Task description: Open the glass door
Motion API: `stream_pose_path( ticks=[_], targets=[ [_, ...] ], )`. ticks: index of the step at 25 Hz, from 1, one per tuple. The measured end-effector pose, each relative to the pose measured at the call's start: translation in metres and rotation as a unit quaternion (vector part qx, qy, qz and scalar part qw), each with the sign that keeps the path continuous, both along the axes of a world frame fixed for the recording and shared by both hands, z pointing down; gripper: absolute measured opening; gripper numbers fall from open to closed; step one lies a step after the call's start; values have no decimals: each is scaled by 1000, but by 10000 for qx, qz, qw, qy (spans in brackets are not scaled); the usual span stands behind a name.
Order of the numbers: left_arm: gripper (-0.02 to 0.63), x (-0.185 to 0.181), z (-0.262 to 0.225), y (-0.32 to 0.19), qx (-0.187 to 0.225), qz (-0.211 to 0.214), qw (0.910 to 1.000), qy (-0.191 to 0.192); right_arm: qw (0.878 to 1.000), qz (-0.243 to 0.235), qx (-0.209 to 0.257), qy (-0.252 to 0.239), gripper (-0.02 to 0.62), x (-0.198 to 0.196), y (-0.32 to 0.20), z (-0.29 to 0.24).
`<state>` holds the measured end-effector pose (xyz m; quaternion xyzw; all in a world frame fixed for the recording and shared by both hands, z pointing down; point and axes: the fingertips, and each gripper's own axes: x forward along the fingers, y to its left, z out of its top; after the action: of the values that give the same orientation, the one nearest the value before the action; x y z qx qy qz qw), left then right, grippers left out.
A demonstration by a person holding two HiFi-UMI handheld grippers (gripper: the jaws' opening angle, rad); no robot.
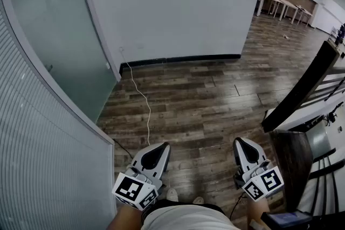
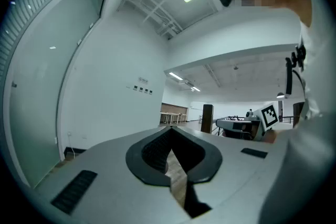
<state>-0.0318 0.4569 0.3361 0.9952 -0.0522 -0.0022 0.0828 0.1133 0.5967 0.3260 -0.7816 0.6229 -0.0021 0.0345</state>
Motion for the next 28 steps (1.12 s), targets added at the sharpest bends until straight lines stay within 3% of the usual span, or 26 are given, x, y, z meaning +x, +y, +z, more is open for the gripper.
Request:
stream_pose_path(
  ticks=[17,28],
  targets=[
    [-6,-45,8,-122,-22,-612,9981,73,9983,-553,-69,157,0,-36,-127,1],
    [-6,-31,21,-190,-62,-1435,9896,9,9910,-1339,47,15,0,2,-220,10]
  ],
)
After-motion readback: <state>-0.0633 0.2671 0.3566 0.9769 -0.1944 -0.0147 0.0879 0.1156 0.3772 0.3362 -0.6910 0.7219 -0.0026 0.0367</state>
